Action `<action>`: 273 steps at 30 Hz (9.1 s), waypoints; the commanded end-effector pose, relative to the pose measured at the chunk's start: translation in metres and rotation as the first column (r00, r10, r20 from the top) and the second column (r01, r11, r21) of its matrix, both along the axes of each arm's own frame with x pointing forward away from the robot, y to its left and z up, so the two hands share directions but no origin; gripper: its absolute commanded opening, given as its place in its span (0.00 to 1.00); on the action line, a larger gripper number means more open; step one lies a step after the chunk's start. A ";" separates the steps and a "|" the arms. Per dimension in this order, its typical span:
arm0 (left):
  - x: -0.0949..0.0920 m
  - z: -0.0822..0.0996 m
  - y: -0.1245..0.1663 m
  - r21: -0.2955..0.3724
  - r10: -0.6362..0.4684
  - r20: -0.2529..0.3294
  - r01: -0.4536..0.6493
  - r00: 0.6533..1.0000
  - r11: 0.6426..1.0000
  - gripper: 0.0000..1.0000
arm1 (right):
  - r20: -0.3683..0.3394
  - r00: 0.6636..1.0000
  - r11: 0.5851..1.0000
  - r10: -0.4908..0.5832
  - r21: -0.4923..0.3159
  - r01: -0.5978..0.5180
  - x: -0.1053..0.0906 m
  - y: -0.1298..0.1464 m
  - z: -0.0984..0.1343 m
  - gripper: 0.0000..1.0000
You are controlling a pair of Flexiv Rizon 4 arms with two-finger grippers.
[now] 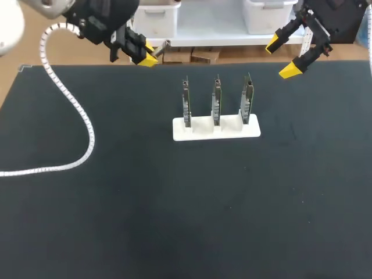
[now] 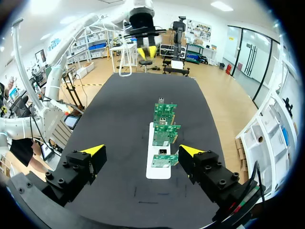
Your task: Pick up the optical module with the left hand, and insert it into the network port with the right hand.
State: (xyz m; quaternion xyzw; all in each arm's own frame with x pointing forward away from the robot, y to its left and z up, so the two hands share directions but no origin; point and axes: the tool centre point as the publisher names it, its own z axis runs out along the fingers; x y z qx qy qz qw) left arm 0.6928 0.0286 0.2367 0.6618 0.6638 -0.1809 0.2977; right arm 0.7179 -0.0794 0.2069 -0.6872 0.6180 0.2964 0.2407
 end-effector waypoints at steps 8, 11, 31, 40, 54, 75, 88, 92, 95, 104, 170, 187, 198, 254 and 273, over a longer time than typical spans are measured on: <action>-0.031 -0.016 -0.036 -0.182 0.022 0.034 -0.015 0.999 0.983 0.00 | 0.002 1.000 1.000 -0.003 -0.001 0.003 -0.002 0.000 0.000 1.00; -0.029 -0.020 -0.048 -0.220 0.017 0.039 -0.008 0.999 0.975 0.00 | 0.002 1.000 1.000 -0.003 -0.001 0.003 -0.002 0.000 0.000 1.00; -0.017 -0.021 -0.081 -0.229 -0.060 0.099 0.081 0.993 0.970 0.00 | 0.002 1.000 1.000 -0.003 -0.001 0.003 -0.002 0.000 0.000 1.00; -0.017 -0.021 -0.081 -0.229 -0.060 0.099 0.081 0.993 0.970 0.00 | 0.002 1.000 1.000 -0.003 -0.001 0.003 -0.002 0.000 0.000 1.00; -0.046 -0.006 -0.131 -0.426 -0.092 0.120 0.135 0.988 0.894 0.00 | 0.002 1.000 1.000 -0.003 -0.001 0.003 -0.002 0.000 0.000 1.00; -0.050 0.015 -0.190 -0.452 -0.063 0.178 0.139 0.982 0.881 0.00 | 0.002 1.000 1.000 -0.003 -0.001 0.003 -0.002 0.000 0.000 1.00; -0.021 -0.008 -0.212 -0.528 -0.054 0.138 0.119 0.989 0.841 0.00 | 0.002 1.000 1.000 -0.003 -0.001 0.003 -0.002 0.000 0.000 1.00; -0.015 -0.019 -0.213 -0.547 -0.059 0.134 0.123 0.989 0.828 0.00 | 0.002 1.000 1.000 -0.003 -0.001 0.003 -0.002 0.000 0.000 1.00; -0.010 -0.027 -0.212 -0.558 -0.057 0.124 0.117 0.991 0.821 0.00 | 0.002 1.000 1.000 -0.003 -0.001 0.003 -0.002 0.000 0.000 1.00; -0.005 -0.032 -0.212 -0.576 -0.053 0.115 0.110 0.992 0.810 0.00 | 0.002 1.000 1.000 -0.003 -0.001 0.003 -0.002 0.000 0.000 1.00; 0.022 -0.052 -0.234 -0.581 -0.055 0.078 0.091 0.995 0.809 0.00 | 0.032 0.999 1.000 -0.011 0.028 0.010 -0.011 0.005 0.019 1.00; 0.030 -0.050 -0.229 -0.599 -0.054 0.086 0.095 0.995 0.795 0.00 | 0.030 0.999 0.999 -0.034 0.008 0.034 -0.015 0.003 0.023 1.00; 0.030 -0.049 -0.231 -0.581 -0.067 0.087 0.105 0.994 0.807 0.00 | 0.029 1.000 0.999 0.002 0.032 -0.003 -0.012 0.015 0.026 1.00; 0.030 -0.049 -0.231 -0.581 -0.067 0.087 0.105 0.994 0.807 0.00 | -0.029 0.999 0.998 0.020 0.060 -0.018 -0.012 0.032 0.018 1.00; 0.030 -0.049 -0.231 -0.581 -0.067 0.087 0.105 0.994 0.807 0.00 | -0.029 0.999 0.998 0.020 0.060 -0.018 -0.012 0.032 0.018 0.13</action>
